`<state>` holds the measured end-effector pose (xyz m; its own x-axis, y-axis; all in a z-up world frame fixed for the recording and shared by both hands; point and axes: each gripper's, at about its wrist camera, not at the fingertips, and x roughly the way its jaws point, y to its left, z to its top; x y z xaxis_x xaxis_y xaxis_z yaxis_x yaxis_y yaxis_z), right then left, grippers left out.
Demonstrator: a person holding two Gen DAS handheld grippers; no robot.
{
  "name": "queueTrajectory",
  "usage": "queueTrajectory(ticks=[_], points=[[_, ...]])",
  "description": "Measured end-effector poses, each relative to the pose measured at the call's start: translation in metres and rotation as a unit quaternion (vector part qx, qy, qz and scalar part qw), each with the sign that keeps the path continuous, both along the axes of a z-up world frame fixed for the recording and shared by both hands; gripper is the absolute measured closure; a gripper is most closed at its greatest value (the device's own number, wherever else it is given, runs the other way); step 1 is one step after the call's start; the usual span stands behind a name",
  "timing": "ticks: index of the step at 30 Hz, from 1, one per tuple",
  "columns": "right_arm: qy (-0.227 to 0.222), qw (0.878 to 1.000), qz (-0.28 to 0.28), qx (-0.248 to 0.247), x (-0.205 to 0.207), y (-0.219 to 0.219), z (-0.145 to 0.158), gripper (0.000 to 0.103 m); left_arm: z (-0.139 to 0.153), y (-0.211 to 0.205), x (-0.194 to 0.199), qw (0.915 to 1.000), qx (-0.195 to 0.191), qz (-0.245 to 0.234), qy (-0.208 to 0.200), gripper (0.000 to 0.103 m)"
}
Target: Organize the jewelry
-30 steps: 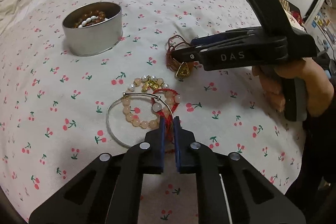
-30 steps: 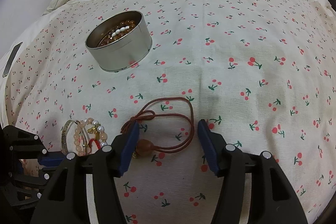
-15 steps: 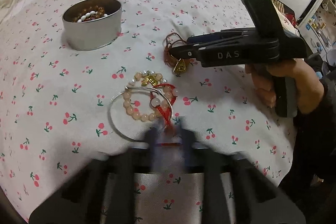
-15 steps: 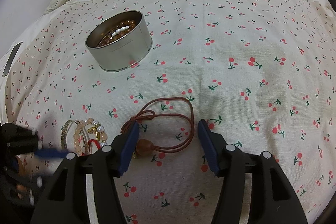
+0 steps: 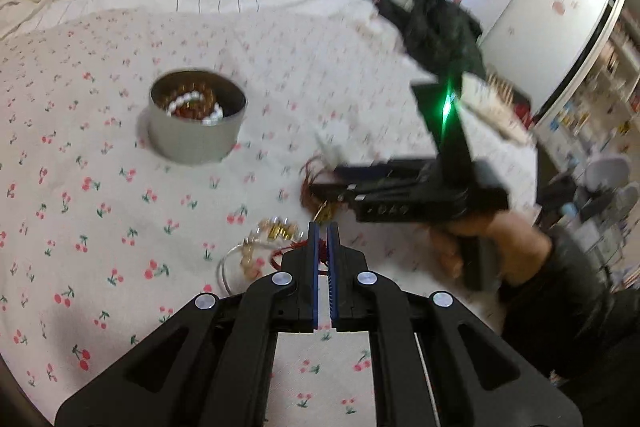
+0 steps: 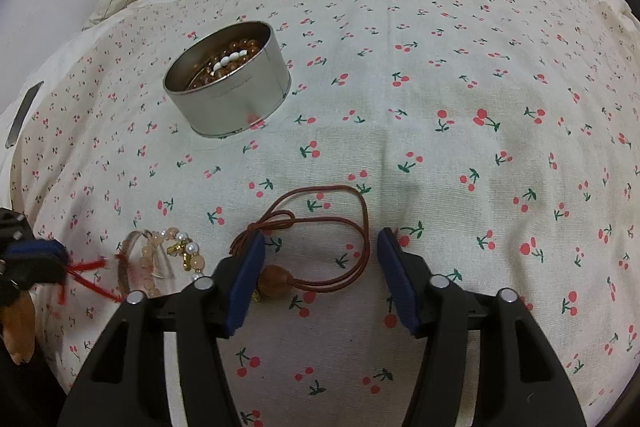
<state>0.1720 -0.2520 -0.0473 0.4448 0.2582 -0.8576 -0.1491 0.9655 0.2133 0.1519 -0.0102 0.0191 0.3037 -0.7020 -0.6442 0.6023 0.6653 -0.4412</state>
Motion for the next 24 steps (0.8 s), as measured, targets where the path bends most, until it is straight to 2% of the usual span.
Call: queueTrajectory(ticks=[2, 5, 9, 16, 19, 24], points=[[0.003, 1.0, -0.007, 0.013, 0.001, -0.006, 0.0, 0.08, 0.003, 0.007, 0.004, 0.9999, -0.011, 0.012, 0.003, 0.1], [0.01, 0.999, -0.017, 0.04, 0.002, -0.015, 0.0, 0.092, 0.005, 0.016, 0.008, 0.9991, -0.03, 0.028, 0.007, 0.1], [0.01, 0.996, -0.024, 0.085, 0.001, -0.023, 0.004, 0.097, 0.012, 0.02, 0.01, 0.9981, -0.051, 0.035, -0.003, 0.1], [-0.017, 0.988, -0.037, 0.148, -0.003, -0.037, 0.022, 0.1, 0.023, 0.017, 0.03, 0.9973, -0.043, 0.055, -0.022, 0.1], [-0.051, 0.983, -0.037, 0.175, -0.007, -0.043, 0.038, 0.1, 0.031, 0.015, 0.045, 0.9963, -0.041, 0.068, -0.034, 0.1], [-0.104, 0.979, -0.022, 0.173, -0.012, -0.039, 0.066, 0.1, 0.038, 0.004, 0.075, 0.995, -0.029, 0.083, -0.047, 0.1]])
